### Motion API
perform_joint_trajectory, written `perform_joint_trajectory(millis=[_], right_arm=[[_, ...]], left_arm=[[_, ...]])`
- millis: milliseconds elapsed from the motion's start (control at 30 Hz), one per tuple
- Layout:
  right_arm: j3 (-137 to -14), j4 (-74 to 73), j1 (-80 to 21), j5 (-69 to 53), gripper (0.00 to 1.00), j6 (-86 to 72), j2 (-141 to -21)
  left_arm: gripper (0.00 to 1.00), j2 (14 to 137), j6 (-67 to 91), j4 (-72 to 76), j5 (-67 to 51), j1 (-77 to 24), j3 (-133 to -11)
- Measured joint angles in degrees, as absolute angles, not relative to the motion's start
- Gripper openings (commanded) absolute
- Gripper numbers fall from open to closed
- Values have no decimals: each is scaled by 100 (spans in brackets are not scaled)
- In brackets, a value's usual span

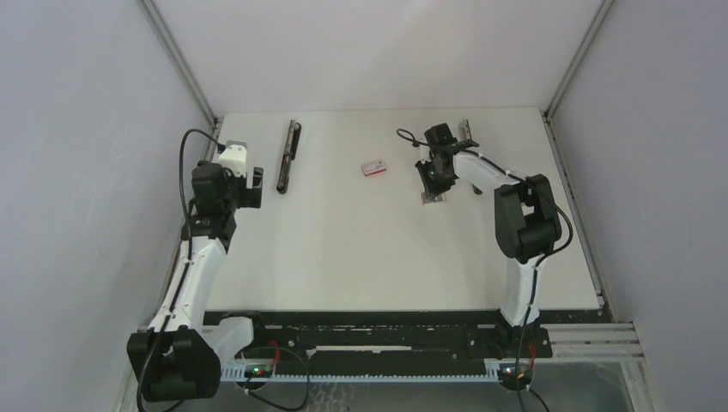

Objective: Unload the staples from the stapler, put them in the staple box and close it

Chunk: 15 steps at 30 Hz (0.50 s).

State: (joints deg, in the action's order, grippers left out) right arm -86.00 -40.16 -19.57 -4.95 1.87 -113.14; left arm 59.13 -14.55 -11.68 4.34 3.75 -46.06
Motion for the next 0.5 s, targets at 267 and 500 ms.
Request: perform_joint_trajectory(millis=[267,500], right_arm=[[-8621,-4018,-1957,-475,16,141,-11535],[-8755,-4012,-1957,-436,16,106,-11598]], left_arm=[[100,5913,-1455,-1166,429,377,-4606],[100,5913,-1455,-1166,429,377,-4606]])
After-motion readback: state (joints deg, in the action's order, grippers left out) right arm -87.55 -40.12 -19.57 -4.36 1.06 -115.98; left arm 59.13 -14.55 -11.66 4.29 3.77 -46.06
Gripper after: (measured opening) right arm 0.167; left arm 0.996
